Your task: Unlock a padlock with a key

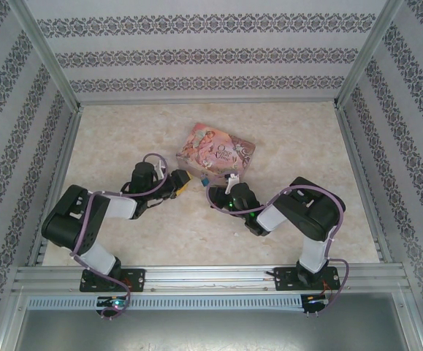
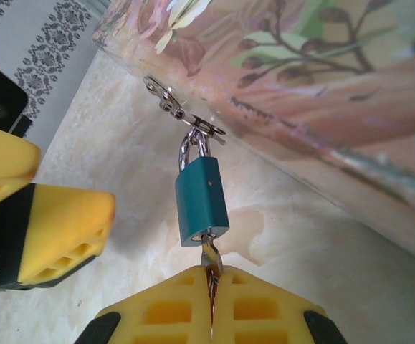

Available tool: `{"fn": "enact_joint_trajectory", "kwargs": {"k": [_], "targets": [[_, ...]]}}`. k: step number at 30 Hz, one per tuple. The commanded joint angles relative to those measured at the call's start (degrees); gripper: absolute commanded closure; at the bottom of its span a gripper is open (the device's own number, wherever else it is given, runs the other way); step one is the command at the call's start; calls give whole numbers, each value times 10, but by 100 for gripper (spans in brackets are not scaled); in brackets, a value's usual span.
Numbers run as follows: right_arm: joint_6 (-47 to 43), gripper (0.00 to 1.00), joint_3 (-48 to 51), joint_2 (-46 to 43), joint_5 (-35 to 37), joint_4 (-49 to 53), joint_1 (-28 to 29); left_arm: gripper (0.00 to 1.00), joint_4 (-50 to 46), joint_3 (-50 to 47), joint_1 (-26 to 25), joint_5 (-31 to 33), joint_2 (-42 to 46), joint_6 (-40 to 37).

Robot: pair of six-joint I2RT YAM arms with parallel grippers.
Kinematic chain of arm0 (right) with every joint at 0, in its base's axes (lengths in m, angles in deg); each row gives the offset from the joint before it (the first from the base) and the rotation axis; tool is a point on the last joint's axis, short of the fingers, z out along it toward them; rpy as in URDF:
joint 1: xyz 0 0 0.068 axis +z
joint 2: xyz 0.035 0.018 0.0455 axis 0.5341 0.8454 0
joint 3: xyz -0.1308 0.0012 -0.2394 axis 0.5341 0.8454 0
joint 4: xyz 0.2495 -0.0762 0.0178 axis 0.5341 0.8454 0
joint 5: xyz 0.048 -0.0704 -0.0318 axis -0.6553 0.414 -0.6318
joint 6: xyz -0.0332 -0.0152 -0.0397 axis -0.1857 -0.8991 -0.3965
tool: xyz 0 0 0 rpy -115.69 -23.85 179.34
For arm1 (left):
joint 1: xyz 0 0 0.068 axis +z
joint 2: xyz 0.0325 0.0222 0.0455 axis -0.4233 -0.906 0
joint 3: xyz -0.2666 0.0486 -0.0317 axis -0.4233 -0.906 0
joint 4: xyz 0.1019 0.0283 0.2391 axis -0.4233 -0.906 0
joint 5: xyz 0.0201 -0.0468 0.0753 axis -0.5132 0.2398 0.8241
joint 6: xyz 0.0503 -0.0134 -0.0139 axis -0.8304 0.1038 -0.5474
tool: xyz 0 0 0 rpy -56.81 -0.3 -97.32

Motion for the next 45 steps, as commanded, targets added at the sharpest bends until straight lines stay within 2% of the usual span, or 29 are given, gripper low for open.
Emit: {"fn": "enact_joint_trajectory", "kwargs": {"k": [1, 17, 45], "targets": [[21, 100, 1, -20, -5, -27, -3, 46, 46, 18, -3, -18, -17, 15], [37, 100, -9, -21, 3, -18, -2, 47, 94, 64, -17, -57, -103, 47], [45, 100, -33, -32, -10, 6, -2, 55, 100, 96, -36, -62, -148, 60]]}}
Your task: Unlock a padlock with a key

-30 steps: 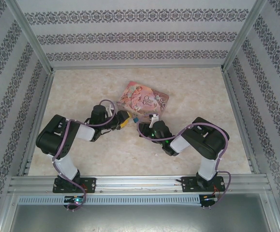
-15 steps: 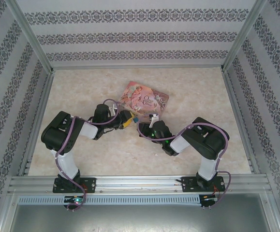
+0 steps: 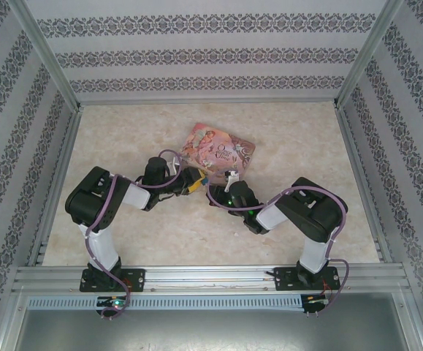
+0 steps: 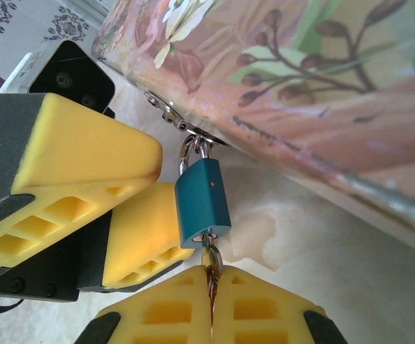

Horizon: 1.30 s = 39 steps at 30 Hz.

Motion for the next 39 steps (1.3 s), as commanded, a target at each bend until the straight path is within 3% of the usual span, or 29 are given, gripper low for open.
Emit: {"fn": "enact_joint_trajectory", "kwargs": {"k": [1, 27, 39], "targets": [[4, 100, -19, -21, -10, -25, -2, 56, 28, 13, -8, -5, -10, 4], [30, 100, -4, -41, -12, -39, -1, 78, 25, 15, -12, 0, -8, 4], [13, 79, 32, -89, 9, -22, -5, 87, -30, 21, -16, 13, 33, -10]]}}
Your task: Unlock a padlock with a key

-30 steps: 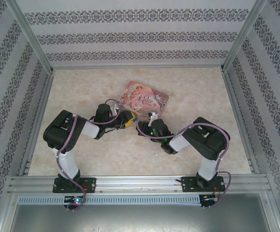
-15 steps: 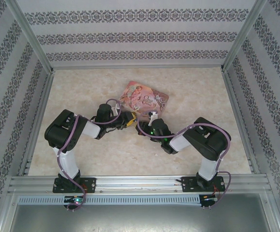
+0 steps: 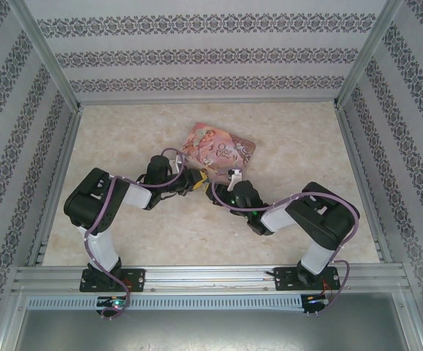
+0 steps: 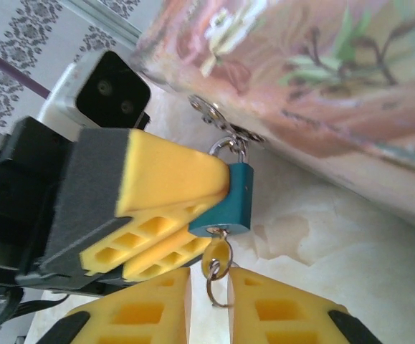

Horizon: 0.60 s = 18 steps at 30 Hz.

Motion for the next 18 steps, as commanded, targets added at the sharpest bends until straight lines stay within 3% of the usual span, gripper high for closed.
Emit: {"fn": "enact_joint_trajectory", "kwargs": {"k": [1, 8, 14, 18], "targets": [[-18, 78, 11, -34, 18, -21, -5, 87, -11, 8, -2, 12, 21, -8], [-115, 66, 8, -128, 35, 106, -5, 87, -90, 18, -3, 30, 58, -9], [-282, 57, -40, -231, 80, 292, 16, 88, -166, 34, -3, 49, 84, -4], [-419, 51, -63, -273, 103, 359, 38, 95, -191, 45, -4, 45, 90, 11]]}}
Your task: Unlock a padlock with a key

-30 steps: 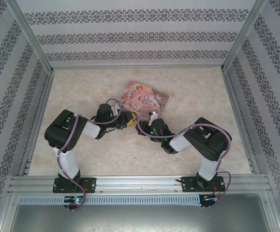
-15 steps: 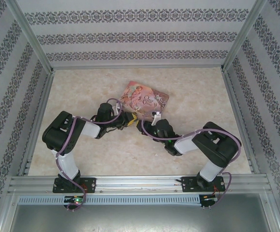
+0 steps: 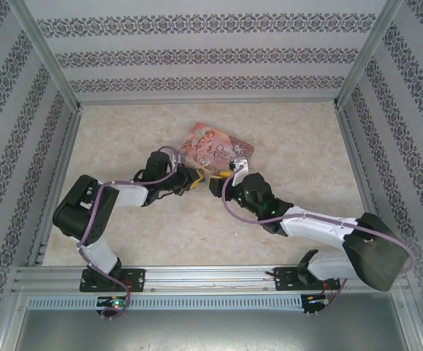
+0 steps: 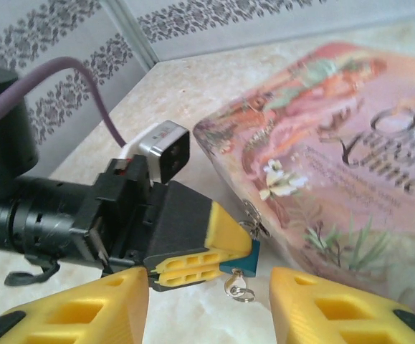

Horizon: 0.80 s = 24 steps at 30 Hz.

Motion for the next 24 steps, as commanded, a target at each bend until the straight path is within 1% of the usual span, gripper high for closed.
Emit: {"fn": "enact_joint_trajectory", "kwargs": {"k": [1, 5, 9, 13, 19, 24], "targets": [[-173, 51, -23, -29, 38, 92, 21, 95, -25, 23, -4, -4, 23, 12], [-303, 50, -30, -37, 68, 121, 44, 100, -45, 28, -5, -6, 29, 21], [-433, 50, -39, -29, 91, 143, 65, 100, -70, 30, -7, -10, 35, 34], [-528, 48, -55, -8, 107, 169, 80, 100, -83, 32, -10, -12, 44, 47], [-621, 47, -86, 41, 129, 202, 104, 100, -112, 38, -14, -5, 62, 63], [-653, 47, -106, 78, 134, 211, 110, 100, -122, 38, -17, -4, 70, 67]]}}
